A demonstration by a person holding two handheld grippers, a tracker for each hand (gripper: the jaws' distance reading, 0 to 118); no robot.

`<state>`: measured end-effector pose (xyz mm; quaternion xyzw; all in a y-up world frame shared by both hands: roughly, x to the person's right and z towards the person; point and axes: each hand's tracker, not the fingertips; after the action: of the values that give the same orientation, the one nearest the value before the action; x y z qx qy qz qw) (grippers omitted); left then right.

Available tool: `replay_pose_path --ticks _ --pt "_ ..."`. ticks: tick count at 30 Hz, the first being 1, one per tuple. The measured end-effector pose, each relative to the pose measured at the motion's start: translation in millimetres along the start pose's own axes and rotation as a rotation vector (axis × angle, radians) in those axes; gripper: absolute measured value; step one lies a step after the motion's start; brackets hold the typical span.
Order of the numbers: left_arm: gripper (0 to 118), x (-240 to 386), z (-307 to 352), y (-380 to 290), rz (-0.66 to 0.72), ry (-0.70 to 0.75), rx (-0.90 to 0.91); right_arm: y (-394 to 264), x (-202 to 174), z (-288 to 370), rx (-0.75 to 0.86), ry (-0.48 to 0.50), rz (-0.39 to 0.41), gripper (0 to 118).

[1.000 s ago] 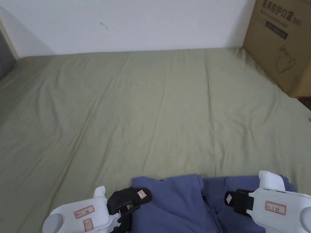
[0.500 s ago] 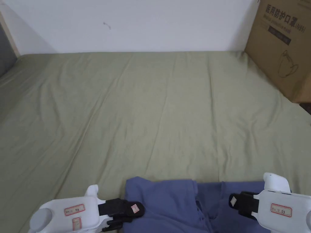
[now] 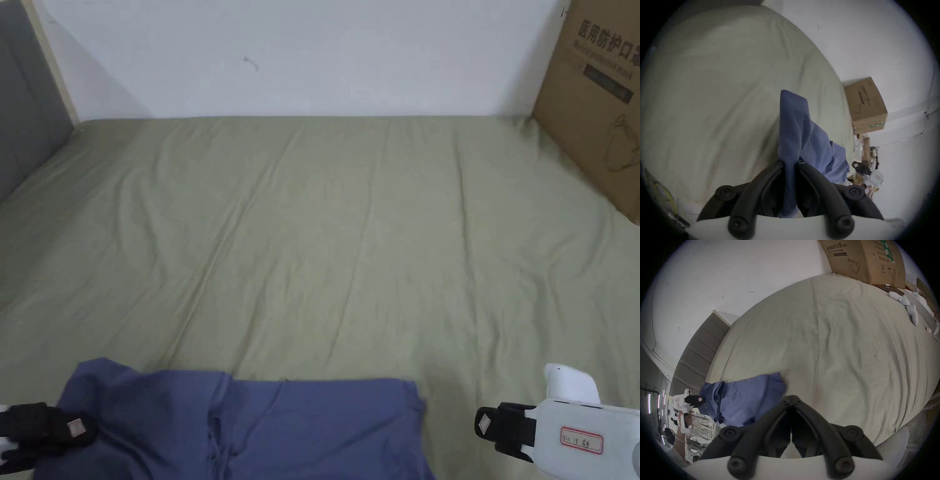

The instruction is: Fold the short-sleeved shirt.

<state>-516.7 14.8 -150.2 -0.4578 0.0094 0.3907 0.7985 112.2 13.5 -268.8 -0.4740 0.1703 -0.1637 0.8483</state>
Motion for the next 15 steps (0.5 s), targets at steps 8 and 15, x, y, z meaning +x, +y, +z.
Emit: replay_pose_path --ticks 8,15 --pt "6 48 4 -3 -0.062 0.05 0.022 -6 -1 -5 -0.019 0.008 -0.005 0" --pt "6 160 -12 -26 -0.312 -0.004 -0.014 -7 15 4 -0.002 -0.001 -0.028 0"
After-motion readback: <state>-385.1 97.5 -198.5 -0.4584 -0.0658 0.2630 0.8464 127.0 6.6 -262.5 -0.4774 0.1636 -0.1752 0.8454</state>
